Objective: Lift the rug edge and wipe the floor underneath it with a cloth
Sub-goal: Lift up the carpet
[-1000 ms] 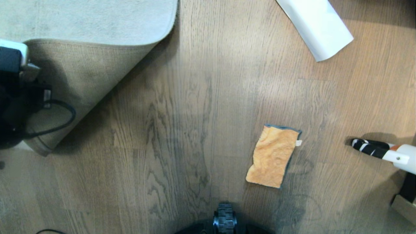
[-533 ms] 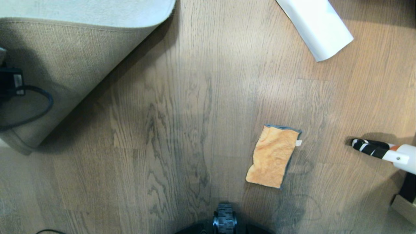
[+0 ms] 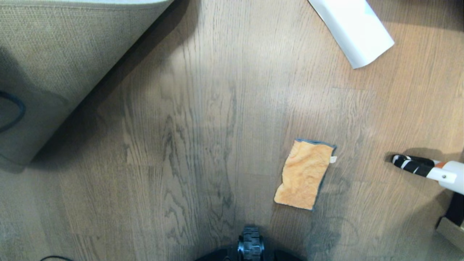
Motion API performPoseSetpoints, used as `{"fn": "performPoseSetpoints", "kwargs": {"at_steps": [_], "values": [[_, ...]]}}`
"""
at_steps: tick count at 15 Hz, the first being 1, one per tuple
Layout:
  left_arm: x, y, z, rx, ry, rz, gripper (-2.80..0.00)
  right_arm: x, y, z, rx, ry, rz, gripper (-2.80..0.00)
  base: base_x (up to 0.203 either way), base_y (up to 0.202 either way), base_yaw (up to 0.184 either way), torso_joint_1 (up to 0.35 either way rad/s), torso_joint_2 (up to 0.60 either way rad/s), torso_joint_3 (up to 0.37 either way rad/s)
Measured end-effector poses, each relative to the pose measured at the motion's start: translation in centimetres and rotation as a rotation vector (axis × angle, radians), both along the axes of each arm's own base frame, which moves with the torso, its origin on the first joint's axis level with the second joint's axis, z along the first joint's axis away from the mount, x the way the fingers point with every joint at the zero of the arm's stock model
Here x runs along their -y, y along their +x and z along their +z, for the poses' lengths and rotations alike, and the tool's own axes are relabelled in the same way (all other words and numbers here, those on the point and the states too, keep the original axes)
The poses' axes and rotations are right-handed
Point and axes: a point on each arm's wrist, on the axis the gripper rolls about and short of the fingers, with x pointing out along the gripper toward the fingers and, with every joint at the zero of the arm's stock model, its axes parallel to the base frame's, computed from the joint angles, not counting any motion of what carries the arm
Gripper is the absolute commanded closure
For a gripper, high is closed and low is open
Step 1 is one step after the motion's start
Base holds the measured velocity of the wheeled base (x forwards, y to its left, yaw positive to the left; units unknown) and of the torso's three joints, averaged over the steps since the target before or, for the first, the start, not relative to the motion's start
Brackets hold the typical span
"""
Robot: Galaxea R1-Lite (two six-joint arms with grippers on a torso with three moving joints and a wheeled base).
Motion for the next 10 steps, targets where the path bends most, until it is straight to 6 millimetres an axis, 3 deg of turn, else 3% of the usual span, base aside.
{"fn": "performPoseSetpoints", "kwargs": {"at_steps": [10], "values": [[0.7,-2.5,0.0,0.02,0.007,-0.001,0.0,0.0,0.0,0.0,0.0,0.0,0.0,0.0,0.0,0.0,0.0,0.0,0.0,0.0]]}}
